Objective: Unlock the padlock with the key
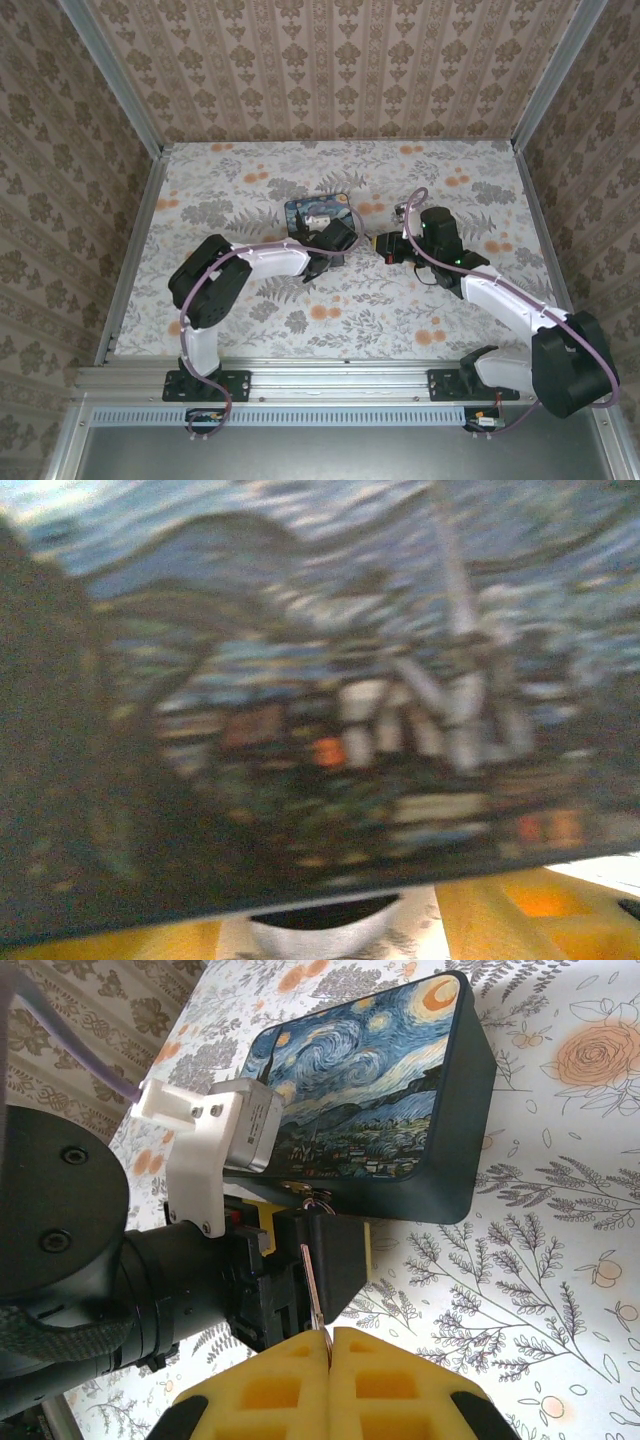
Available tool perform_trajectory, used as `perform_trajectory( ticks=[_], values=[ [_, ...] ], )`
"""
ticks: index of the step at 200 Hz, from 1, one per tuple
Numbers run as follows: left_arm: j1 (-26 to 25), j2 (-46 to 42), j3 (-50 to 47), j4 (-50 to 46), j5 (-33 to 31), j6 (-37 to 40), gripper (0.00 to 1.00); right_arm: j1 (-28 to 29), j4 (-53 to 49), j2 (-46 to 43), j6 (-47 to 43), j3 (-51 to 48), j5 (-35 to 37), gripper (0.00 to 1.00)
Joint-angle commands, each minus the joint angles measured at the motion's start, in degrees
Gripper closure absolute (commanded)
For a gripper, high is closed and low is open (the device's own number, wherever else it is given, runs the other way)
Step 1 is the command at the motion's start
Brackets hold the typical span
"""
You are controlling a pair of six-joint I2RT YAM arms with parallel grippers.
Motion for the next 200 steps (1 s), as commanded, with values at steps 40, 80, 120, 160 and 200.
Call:
perform_trajectory(
  ticks=[40, 80, 120, 160, 200],
  values=[
    [-0.6, 1.9, 1.1, -5.0, -3.6, -4.9, 0.5, -0.2, 0.2, 1.9, 0.0, 0.8, 0.7, 1.0],
    [-0.8, 2.4, 1.8, -4.6, -3.4, -3.9, 0.56, -0.4, -0.2, 2.3, -0.4, 0.8, 0.2, 1.0],
    [-0.7, 2.1, 2.3, -5.3, -3.4, -1.9, 0.67, -0.4, -0.9, 2.8, -0.6, 0.9, -0.1, 1.0],
    [0.0, 0.2, 3.9, -7.5, -1.3, 2.2, 0.75, -0.5, -2.1, 2.2, 0.6, 0.6, 0.1, 1.0],
    [3.7, -3.5, 8.1, -14.6, 15.6, 5.6, 0.82, -0.5, -4.1, 0.8, 3.2, -0.8, 0.2, 1.0]
  ],
)
